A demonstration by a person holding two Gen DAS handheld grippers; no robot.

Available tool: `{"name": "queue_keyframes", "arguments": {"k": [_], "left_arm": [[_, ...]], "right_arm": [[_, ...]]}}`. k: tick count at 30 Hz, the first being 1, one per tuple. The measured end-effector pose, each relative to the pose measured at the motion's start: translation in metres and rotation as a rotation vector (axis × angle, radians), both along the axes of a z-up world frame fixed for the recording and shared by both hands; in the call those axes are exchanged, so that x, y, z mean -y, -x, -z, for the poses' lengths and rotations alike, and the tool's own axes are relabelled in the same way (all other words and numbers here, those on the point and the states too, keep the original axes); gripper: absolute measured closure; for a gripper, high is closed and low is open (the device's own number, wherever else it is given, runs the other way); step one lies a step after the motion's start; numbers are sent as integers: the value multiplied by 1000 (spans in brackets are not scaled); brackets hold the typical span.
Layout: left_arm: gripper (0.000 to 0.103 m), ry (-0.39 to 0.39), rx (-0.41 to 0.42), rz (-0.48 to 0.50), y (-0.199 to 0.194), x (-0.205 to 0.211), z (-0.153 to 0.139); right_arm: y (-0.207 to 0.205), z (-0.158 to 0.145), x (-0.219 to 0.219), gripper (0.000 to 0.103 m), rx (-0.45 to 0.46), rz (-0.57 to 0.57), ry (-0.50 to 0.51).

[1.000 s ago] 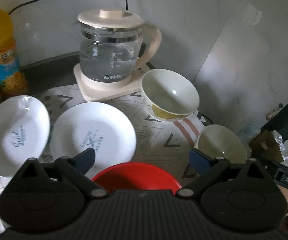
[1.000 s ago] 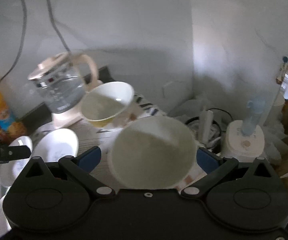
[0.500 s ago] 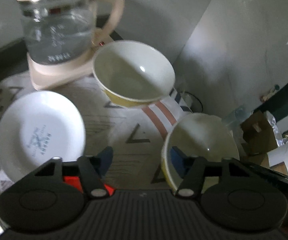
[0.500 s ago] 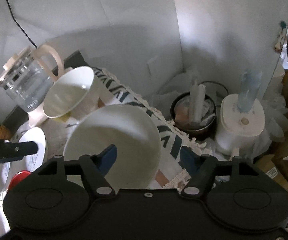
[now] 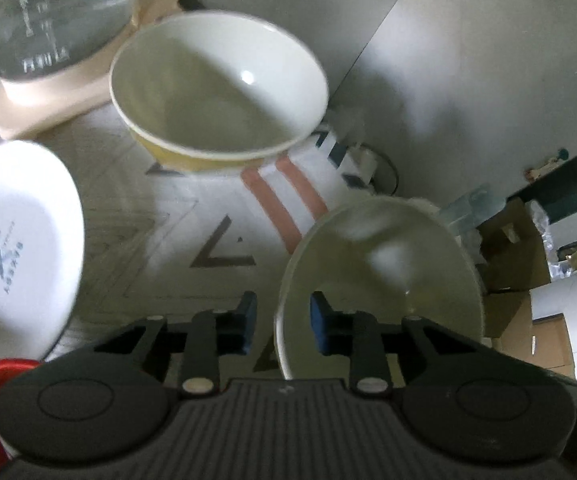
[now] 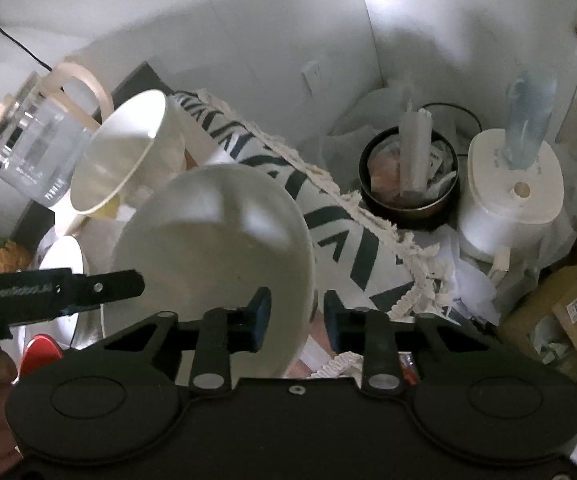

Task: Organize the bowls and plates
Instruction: 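Close both grippers on the rim of the large white bowl, then lift the large white bowl with both grippers over the red bowl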

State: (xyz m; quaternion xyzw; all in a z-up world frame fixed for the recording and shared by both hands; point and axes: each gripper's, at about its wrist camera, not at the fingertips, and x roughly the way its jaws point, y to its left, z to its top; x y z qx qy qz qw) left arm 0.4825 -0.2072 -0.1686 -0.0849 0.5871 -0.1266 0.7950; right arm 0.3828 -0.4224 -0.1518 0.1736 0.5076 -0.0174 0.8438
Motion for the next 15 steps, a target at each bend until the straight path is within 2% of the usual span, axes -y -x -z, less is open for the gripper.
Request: {"name": "queue_keyframes", "arguments": {"k": [2,3,9,15], "left_arm": [[92,9,-62,-30,-3,0,9],[94,22,-79,-37,-3,0,12],[95,22,-98,-70,-2,-1,12],[95,22,-31,-86,4,-7,-10]], "right_arm": [[0,5,1,81,-16,-5,-11],[0,7,1,83,-24,-7,-15],[-3,16,1,88,-51,-12,-31],[-5,1,-1,88,-5,-43,-15]]}}
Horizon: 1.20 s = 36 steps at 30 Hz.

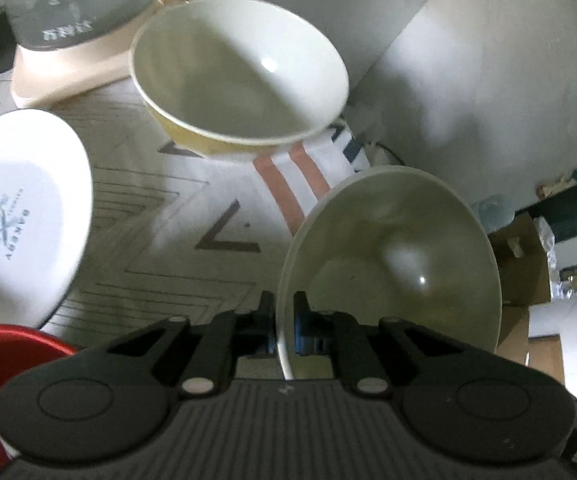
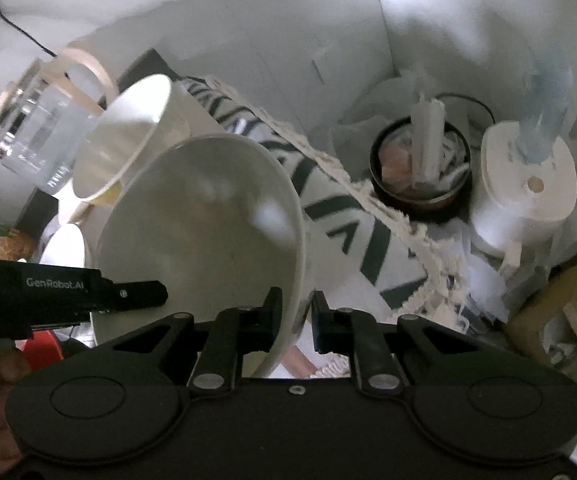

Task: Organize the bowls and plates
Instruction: 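Lift the large white bowl with both grippers over the red bowl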

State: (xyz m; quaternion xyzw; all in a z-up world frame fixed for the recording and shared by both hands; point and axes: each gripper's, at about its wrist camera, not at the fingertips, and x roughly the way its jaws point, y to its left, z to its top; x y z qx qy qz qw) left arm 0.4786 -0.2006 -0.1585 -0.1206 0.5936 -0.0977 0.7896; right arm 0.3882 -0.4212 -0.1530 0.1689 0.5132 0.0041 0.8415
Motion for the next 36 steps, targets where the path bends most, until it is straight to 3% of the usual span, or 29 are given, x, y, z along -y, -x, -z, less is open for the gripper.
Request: {"name": "queue_keyframes", "arguments": {"k": [16,36], "left_arm": [[95,38,136,-108,25,-52,-57],[95,51,173,-207,74,-126,-87]], "right_arm": [[-11,-57,-43,88,151,-108,12],[9,-90,-118,88,236,-180,0]]}}
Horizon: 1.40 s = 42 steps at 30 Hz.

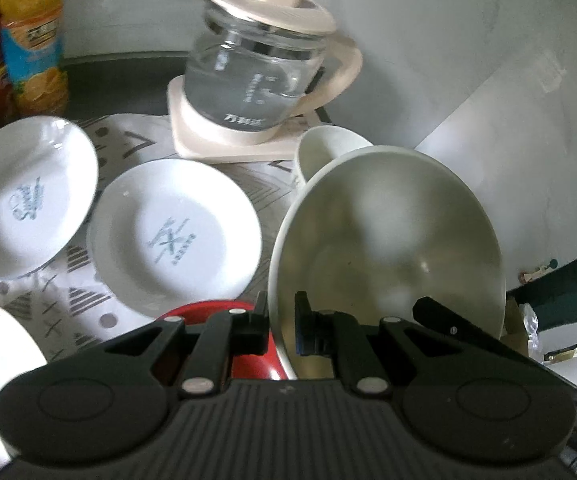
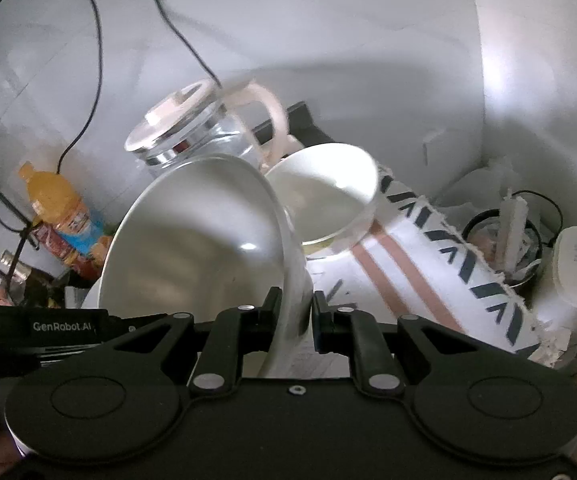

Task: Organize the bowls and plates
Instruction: 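Lift the large white bowl with both grippers over the red bowl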

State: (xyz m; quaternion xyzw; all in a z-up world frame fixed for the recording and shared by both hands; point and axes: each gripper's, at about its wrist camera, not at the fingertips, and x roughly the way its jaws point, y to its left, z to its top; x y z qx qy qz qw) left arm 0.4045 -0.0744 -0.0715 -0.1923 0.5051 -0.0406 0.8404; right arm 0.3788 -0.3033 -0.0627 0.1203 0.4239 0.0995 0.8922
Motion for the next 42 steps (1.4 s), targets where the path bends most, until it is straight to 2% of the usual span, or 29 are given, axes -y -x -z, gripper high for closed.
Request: {"name": "queue_keyframes", "arguments": {"k": [11,18,27,35,42], "left_arm": [[94,16,-12,-49,26,-25,-3],[94,19,-42,-88,49,-46,5],[94,31,-88,-97,64,-51,21],[94,34,-123,-88,64,-50,38],[94,25,-159,-65,55,-44,50]], "right_arm": [[23,-6,-37,87,8,-53,31],[35,4,-57,87,-25,-86,42],[52,17,-70,85,-72,-110,61],[58,34,-72,81,-129,-109,87],[54,47,-74,73,-169,-105,109]]}}
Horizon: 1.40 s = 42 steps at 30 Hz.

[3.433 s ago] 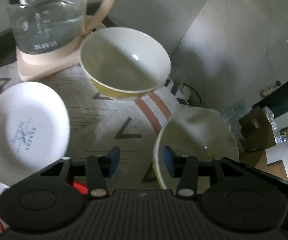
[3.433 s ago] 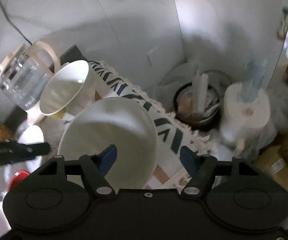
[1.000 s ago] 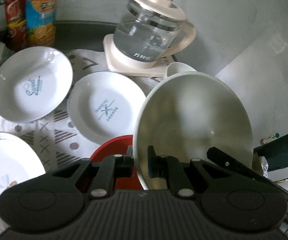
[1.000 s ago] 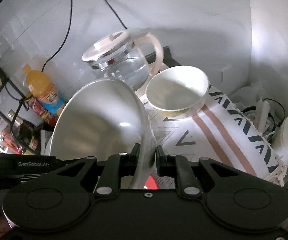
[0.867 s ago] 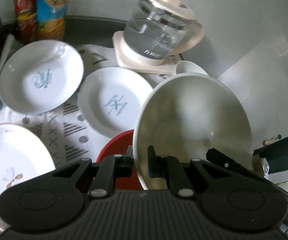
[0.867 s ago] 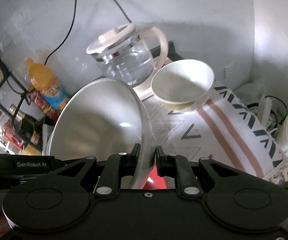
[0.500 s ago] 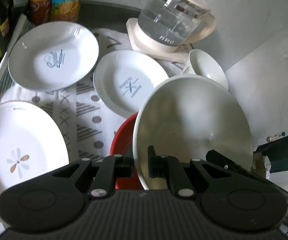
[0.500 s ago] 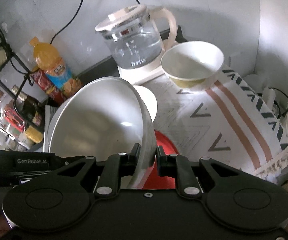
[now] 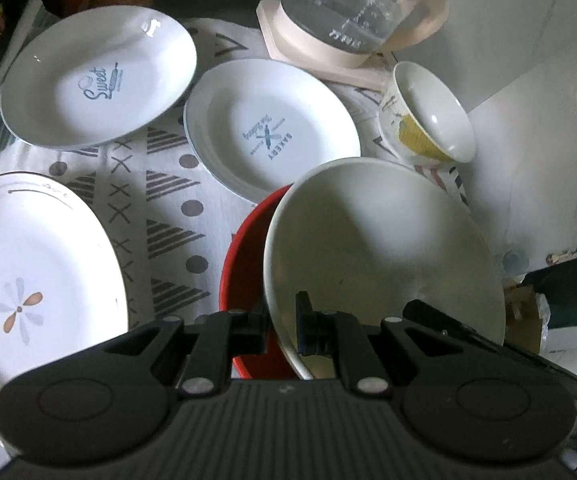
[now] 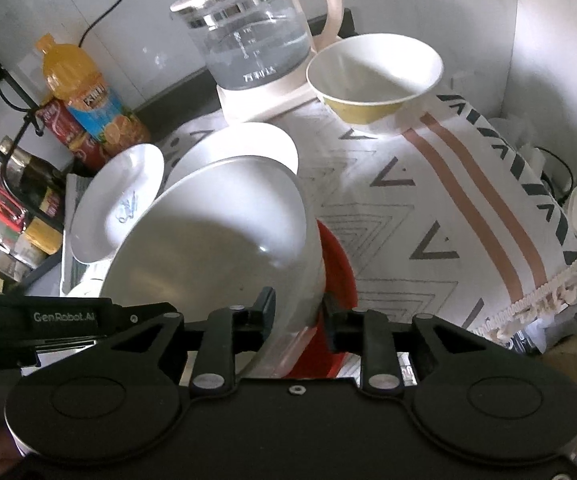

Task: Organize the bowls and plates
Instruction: 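Lift the large white bowl with both grippers over the red bowl, then lower the white bowl into the red bowl and open both grippers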

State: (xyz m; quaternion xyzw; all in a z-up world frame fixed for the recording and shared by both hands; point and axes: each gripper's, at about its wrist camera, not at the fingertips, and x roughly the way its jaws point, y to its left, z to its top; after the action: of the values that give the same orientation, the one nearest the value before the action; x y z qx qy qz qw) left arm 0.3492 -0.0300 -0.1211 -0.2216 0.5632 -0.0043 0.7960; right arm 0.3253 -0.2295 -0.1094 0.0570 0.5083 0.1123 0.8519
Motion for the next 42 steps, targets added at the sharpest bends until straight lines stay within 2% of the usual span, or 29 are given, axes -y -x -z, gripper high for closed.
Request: {"name": "queue_keyframes", "arguments": {"k": [8,12,15,18,22,27,29,31,35,42], "left_arm": [[93,-8,-39,9,-6,0,13],[90,-41,-44,6,-9,-1,9],[88,-13,-54,-11,-10,-7,7],[85,-17,-54,-6,-11,-7,3],[69,-25,-29,13,-9,-4,-9],[64,-31,-28,16,-8,-3,-17],[58,-43,-10,18,-6,-2,-24],[55,-51,19,27,-6,-2,-31],[53,-72,36,18,-9,-5,-37],[38,-94,70,2,-23,-1,-43]], "right_arm": [[-3,7,1,61,-47,6,-8],[-3,4,2,61,-51,10,-11],[-4,-1,2,59,-50,7,1],[-3,-1,4,59,-46,10,-5],[-1,-3,5,56,-39,20,8],[0,-7,8,56,-17,18,-4],[0,-8,10,55,-12,25,-9],[1,-12,12,53,0,32,-19],[0,-22,19,34,49,45,-52],[-11,-26,30,31,77,83,-69]]}}
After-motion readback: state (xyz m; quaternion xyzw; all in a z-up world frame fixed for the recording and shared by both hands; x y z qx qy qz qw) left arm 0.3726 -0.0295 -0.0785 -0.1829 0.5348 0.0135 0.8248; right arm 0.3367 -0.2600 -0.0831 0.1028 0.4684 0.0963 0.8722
